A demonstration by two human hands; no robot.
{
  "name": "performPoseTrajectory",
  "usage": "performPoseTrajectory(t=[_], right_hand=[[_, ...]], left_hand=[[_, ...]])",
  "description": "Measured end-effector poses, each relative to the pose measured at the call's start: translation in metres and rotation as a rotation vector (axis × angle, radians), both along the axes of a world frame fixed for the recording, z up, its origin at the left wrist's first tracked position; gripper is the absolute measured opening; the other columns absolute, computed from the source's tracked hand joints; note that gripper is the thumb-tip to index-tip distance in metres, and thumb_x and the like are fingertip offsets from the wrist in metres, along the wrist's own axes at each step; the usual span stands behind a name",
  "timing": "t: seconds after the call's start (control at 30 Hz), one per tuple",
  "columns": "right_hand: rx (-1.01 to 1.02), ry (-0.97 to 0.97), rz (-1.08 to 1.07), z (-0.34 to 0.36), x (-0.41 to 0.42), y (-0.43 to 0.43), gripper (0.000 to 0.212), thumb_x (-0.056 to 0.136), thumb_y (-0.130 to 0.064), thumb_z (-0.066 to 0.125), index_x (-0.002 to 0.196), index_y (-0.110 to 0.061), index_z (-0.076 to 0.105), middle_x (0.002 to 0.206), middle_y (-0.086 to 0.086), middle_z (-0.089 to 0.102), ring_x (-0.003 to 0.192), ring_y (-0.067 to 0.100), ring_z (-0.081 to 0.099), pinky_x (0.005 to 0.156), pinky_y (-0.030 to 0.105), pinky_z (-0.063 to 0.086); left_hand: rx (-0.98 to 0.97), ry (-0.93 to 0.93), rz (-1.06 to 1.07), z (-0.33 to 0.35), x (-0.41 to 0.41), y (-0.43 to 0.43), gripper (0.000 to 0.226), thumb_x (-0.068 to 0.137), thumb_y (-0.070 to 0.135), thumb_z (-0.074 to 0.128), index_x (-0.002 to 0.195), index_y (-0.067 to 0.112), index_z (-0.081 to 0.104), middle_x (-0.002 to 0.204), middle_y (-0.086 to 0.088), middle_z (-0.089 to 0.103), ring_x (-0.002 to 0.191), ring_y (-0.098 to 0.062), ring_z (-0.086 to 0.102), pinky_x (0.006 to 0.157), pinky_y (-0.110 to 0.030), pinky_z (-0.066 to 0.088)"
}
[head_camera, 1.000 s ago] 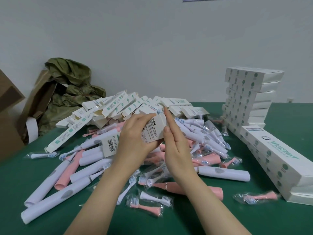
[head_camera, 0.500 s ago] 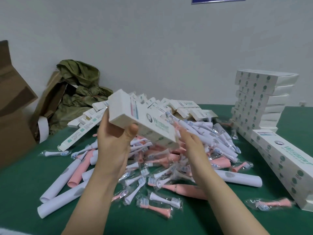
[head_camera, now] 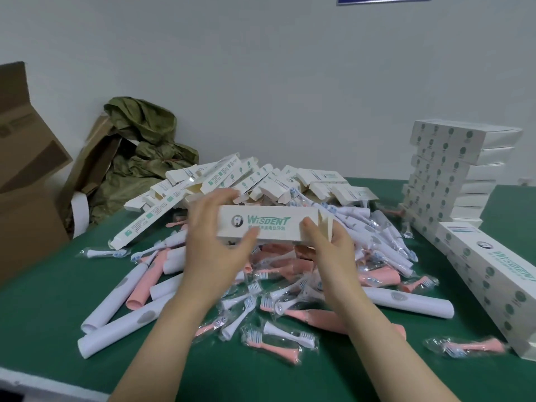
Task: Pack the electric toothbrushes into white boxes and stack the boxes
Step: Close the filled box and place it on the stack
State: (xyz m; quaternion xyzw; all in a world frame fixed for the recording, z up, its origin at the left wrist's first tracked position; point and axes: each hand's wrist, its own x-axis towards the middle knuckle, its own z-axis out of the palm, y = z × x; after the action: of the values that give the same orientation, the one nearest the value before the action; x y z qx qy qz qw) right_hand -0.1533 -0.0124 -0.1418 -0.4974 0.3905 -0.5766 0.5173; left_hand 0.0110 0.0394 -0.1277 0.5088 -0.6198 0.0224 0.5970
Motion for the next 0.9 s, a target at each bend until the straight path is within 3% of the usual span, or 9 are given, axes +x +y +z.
performPoseTrajectory(t=[0.07, 0.13, 0.2, 0.33, 0.43, 0.5, 0.6, 0.77, 0.9], right_hand=[[-0.091, -0.036, 0.109, 0.001, 0.009, 0.008, 0.043, 0.090, -0.042, 0.056, 0.119, -0.010, 0.058, 0.106, 0.006, 0.070, 0.085, 0.017, 0.070, 0.064, 0.030, 0.057], [-0.170, -0.035, 0.154, 0.002, 0.014, 0.014, 0.045, 0.084, -0.050, 0.050, 0.106, -0.012, 0.063, 0.088, 0.003, 0.071, 0.072, 0.010, 0.068, 0.056, 0.021, 0.052], [-0.190, -0.062, 0.147, 0.003, 0.013, 0.015, 0.039, 0.087, -0.047, 0.049, 0.097, -0.013, 0.064, 0.081, 0.007, 0.068, 0.067, 0.010, 0.066, 0.055, 0.022, 0.052], [-0.107, -0.177, 0.203, 0.007, 0.002, 0.010, 0.026, 0.099, -0.023, 0.048, 0.098, -0.003, 0.064, 0.081, 0.008, 0.069, 0.070, 0.020, 0.066, 0.065, 0.030, 0.056], [-0.117, -0.150, 0.204, 0.009, -0.002, 0.008, 0.023, 0.099, -0.021, 0.050, 0.095, -0.003, 0.063, 0.080, 0.006, 0.068, 0.068, 0.022, 0.067, 0.058, 0.029, 0.056], [-0.143, -0.143, 0.204, 0.011, -0.002, 0.007, 0.018, 0.098, -0.019, 0.050, 0.091, -0.009, 0.064, 0.072, -0.001, 0.069, 0.062, 0.016, 0.067, 0.050, 0.025, 0.053], [-0.171, -0.140, 0.200, 0.013, 0.000, 0.006, 0.017, 0.096, -0.016, 0.053, 0.089, -0.012, 0.068, 0.077, 0.002, 0.070, 0.070, 0.017, 0.068, 0.062, 0.025, 0.055], [-0.110, -0.214, 0.238, 0.014, -0.004, 0.006, 0.038, 0.095, -0.012, 0.053, 0.063, -0.025, 0.069, 0.064, -0.008, 0.065, 0.060, 0.011, 0.061, 0.054, 0.020, 0.049], [-0.047, -0.247, 0.229, 0.015, -0.008, 0.005, 0.038, 0.093, -0.006, 0.051, 0.064, -0.021, 0.070, 0.059, -0.005, 0.063, 0.049, 0.009, 0.055, 0.047, 0.019, 0.047]], left_hand=[[0.069, -0.264, -0.065, 0.005, -0.015, 0.000, 0.064, 0.074, 0.036, 0.073, 0.129, 0.044, 0.040, 0.131, 0.030, 0.035, 0.126, 0.009, 0.030, 0.105, -0.008, 0.019], [0.066, -0.446, -0.061, 0.006, -0.023, -0.002, 0.067, 0.075, 0.037, 0.071, 0.135, 0.029, 0.044, 0.136, 0.016, 0.044, 0.128, -0.006, 0.036, 0.114, -0.029, 0.019], [0.062, -0.449, -0.061, 0.008, -0.025, -0.002, 0.067, 0.076, 0.029, 0.074, 0.136, 0.025, 0.044, 0.132, 0.004, 0.052, 0.122, -0.016, 0.044, 0.110, -0.044, 0.028], [0.066, -0.440, -0.141, 0.013, -0.026, -0.001, 0.065, 0.078, 0.011, 0.073, 0.126, 0.035, 0.037, 0.135, 0.000, 0.048, 0.121, -0.022, 0.046, 0.102, -0.045, 0.036], [0.129, -0.496, -0.131, 0.013, -0.027, -0.005, 0.032, 0.083, 0.017, 0.066, 0.108, 0.033, 0.055, 0.134, 0.003, 0.043, 0.125, -0.018, 0.035, 0.105, -0.051, 0.032], [0.193, -0.418, -0.168, 0.015, -0.029, -0.007, 0.010, 0.088, 0.034, 0.052, 0.096, 0.032, 0.056, 0.125, 0.012, 0.039, 0.124, -0.005, 0.029, 0.105, -0.046, 0.032], [0.162, -0.267, -0.150, 0.022, -0.035, -0.011, 0.037, 0.090, 0.050, 0.029, 0.087, 0.025, 0.057, 0.103, 0.014, 0.044, 0.107, -0.004, 0.042, 0.086, -0.027, 0.039], [0.193, -0.330, -0.101, 0.025, -0.039, -0.010, 0.032, 0.079, 0.054, 0.042, 0.099, 0.032, 0.053, 0.105, 0.014, 0.046, 0.105, -0.007, 0.042, 0.088, -0.027, 0.037], [0.245, -0.421, -0.087, 0.024, -0.035, -0.006, 0.046, 0.075, 0.048, 0.062, 0.119, 0.041, 0.049, 0.114, 0.019, 0.043, 0.110, -0.003, 0.036, 0.092, -0.025, 0.030]])
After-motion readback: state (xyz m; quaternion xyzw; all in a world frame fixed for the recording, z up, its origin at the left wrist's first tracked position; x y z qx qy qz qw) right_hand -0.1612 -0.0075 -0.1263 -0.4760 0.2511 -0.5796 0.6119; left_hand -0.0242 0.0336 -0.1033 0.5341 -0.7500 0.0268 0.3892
